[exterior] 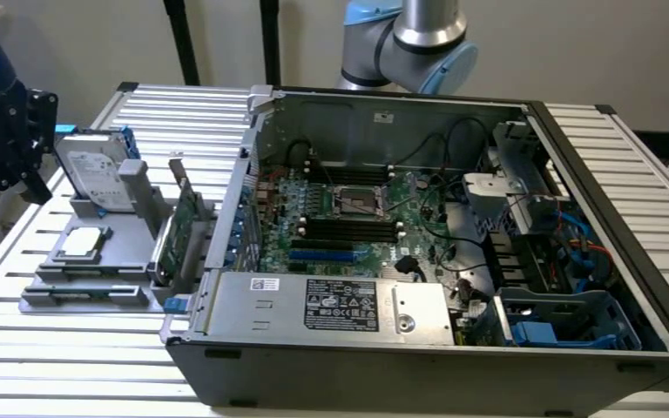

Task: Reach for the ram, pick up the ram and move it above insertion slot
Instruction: 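Pick up the ram and move it above insertion slot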

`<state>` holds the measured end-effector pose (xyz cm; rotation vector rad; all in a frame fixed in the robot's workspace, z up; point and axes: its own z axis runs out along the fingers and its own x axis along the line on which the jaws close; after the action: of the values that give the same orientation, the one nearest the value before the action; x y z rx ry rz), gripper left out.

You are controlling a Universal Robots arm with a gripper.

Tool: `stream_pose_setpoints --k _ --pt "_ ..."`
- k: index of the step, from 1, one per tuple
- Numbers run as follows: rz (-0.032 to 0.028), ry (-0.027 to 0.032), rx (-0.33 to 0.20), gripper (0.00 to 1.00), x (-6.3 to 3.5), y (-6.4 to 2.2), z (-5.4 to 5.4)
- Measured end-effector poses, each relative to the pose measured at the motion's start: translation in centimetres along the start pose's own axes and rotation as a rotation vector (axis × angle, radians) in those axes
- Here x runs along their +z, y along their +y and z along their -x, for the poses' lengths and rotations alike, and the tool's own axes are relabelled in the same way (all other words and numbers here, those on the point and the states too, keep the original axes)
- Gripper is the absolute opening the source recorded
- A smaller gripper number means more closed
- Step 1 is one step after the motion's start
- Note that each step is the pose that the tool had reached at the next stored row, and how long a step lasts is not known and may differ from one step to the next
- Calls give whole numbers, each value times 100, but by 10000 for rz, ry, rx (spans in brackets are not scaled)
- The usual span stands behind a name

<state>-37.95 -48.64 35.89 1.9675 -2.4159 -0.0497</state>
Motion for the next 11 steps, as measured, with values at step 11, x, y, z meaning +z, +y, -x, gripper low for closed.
stream_pose_setpoints --k 11 --pt "-1 81 -1999 11 5 0 0"
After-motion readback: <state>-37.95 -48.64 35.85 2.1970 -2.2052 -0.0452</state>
